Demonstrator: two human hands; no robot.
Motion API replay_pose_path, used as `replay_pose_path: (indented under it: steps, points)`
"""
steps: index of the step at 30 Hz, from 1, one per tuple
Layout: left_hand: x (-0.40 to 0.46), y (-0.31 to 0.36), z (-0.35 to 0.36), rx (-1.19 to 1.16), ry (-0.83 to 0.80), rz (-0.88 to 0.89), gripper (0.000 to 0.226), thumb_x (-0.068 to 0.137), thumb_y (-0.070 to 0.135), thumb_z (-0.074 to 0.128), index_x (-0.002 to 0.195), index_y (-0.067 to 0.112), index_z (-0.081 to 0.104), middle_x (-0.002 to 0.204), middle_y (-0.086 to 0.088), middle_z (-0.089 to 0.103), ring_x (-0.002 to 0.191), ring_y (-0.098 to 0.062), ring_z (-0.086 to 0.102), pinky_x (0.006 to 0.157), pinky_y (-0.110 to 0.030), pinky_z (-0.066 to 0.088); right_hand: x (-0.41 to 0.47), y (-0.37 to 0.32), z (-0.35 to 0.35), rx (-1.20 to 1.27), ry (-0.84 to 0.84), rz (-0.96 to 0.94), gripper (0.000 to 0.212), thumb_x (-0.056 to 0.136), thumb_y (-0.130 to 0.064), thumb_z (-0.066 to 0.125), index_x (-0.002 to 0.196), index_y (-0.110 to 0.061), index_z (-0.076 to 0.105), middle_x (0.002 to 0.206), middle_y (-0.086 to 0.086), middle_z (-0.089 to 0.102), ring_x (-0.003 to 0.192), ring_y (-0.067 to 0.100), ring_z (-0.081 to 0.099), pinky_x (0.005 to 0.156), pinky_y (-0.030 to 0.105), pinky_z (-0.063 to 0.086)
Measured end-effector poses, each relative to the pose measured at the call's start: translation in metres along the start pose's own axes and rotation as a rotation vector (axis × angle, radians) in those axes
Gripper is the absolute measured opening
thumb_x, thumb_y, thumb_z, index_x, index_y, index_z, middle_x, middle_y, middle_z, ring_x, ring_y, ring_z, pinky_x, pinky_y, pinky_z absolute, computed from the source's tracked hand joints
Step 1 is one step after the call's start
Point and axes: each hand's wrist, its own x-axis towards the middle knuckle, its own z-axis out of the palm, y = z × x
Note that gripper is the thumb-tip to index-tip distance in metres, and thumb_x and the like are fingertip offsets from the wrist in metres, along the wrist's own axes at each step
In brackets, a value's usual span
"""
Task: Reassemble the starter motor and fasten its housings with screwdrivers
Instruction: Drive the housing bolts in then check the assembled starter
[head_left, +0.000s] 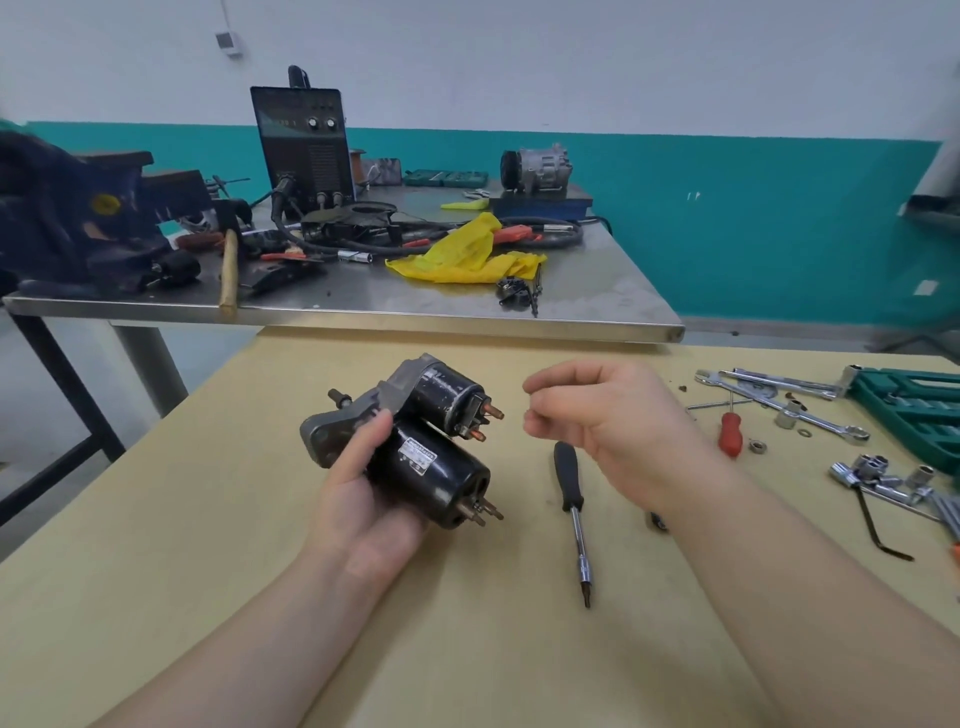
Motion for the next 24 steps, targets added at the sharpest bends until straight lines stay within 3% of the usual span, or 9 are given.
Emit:
replay_pose_path:
  steps: [4, 10, 19, 22, 24]
  points:
    - [0.004, 0.001, -0.005, -0.033, 0.008, 0.014, 0.046, 0.085, 0.027, 0.077, 0.129, 0.018, 0.073, 0.124, -0.008, 0.079, 0.098, -0.029, 0.081, 0.076, -0.049, 0.066, -0.001, 0.03, 0.024, 0.032, 0.151, 0.034, 0.024, 0.086, 0.013, 0.068, 0.079, -0.006, 0.081, 0.069, 0.009, 0.074, 0.068, 0.027, 0.077, 0.078, 0.036, 0.066]
    - [0.007, 0.0, -0.008, -0.022, 0.025, 0.023, 0.063, 0.083, 0.029, 0.077, 0.143, 0.018, 0.067, 0.131, -0.01, 0.076, 0.11, -0.03, 0.078, 0.09, -0.056, 0.056, -0.005, 0.058, 0.041, 0.145, 0.262, 0.08, 0.023, 0.086, 0.009, 0.075, 0.1, -0.01, 0.077, 0.08, 0.003, 0.078, 0.076, 0.019, 0.076, 0.069, 0.027, 0.062]
    - [0.004, -0.009, -0.008, 0.007, -0.061, -0.051, 0.039, 0.084, 0.027, 0.075, 0.12, 0.015, 0.078, 0.131, -0.016, 0.076, 0.113, -0.039, 0.076, 0.092, -0.061, 0.058, -0.007, 0.07, 0.051, 0.114, 0.311, 0.018, 0.031, 0.085, 0.009, 0.077, 0.102, -0.017, 0.074, 0.094, 0.006, 0.078, 0.101, 0.033, 0.077, 0.091, 0.045, 0.065]
    - [0.004, -0.009, -0.008, -0.002, -0.048, -0.055, 0.028, 0.084, 0.025, 0.075, 0.107, 0.013, 0.086, 0.129, -0.016, 0.077, 0.11, -0.039, 0.077, 0.089, -0.06, 0.058, -0.007, 0.074, 0.053, 0.12, 0.342, 0.027, 0.03, 0.085, 0.005, 0.08, 0.102, -0.019, 0.074, 0.091, 0.004, 0.08, 0.097, 0.028, 0.078, 0.093, 0.045, 0.064]
    - [0.004, -0.008, -0.009, -0.008, -0.065, -0.061, 0.037, 0.086, 0.026, 0.073, 0.121, 0.013, 0.08, 0.131, -0.016, 0.076, 0.112, -0.04, 0.077, 0.087, -0.059, 0.059, -0.009, 0.078, 0.056, 0.116, 0.369, 0.034, 0.029, 0.085, 0.002, 0.082, 0.101, -0.021, 0.075, 0.091, 0.002, 0.081, 0.095, 0.023, 0.079, 0.093, 0.044, 0.063]
